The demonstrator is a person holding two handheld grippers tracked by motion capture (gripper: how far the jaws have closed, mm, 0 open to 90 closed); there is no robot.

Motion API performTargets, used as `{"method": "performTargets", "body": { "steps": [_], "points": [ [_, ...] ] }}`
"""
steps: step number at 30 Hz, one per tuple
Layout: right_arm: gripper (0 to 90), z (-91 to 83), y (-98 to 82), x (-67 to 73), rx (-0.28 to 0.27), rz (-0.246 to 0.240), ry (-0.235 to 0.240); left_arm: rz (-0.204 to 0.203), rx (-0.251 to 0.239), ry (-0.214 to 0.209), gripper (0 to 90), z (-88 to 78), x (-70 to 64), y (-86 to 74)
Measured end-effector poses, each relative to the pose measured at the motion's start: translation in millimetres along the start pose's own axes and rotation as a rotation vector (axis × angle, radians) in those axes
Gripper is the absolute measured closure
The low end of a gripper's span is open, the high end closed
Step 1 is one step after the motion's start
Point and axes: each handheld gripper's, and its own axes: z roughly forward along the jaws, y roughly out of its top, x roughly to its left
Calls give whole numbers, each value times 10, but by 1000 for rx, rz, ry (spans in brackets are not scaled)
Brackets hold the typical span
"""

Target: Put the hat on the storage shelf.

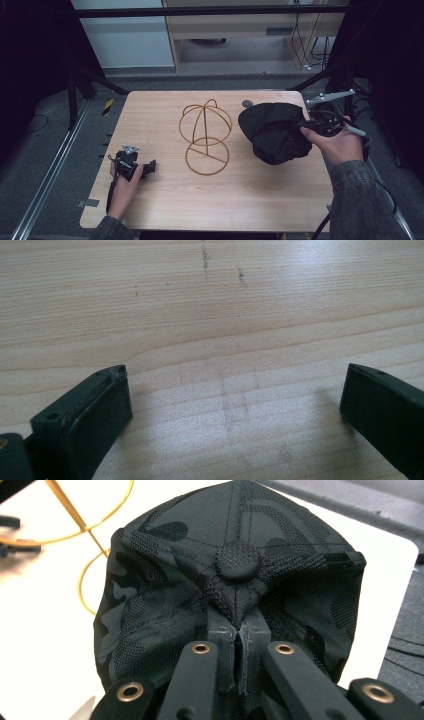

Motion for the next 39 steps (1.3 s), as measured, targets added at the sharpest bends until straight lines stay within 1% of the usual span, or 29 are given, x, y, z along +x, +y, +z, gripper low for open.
{"method": "performTargets", "body": {
  "steps": [3, 6, 11, 19, 30, 36, 39],
  "points": [
    [870, -37, 34, -2, -25, 8, -11, 1, 1, 0, 0, -1, 1, 0],
    [870, -66, 91, 17, -45, 13, -12, 1, 1, 0, 0, -1, 1, 0],
    [870, -111, 220, 72, -83, 11, -18, 1, 1, 0, 0, -1, 0, 0],
    [870, -166, 429, 170, -134, 10, -14, 1, 2, 0, 0, -1, 0, 1],
    [870, -187, 723, 362, -198, -8, 14, 3, 5, 1, 0, -3, -2, 2],
    [870, -157, 844, 490, -211, -27, 38, 4, 4, -2, 0, -2, -5, 2],
    [870, -119, 888, 558, -212, -31, 59, 4, 4, -3, 0, -1, -8, 3]
  ]
}}
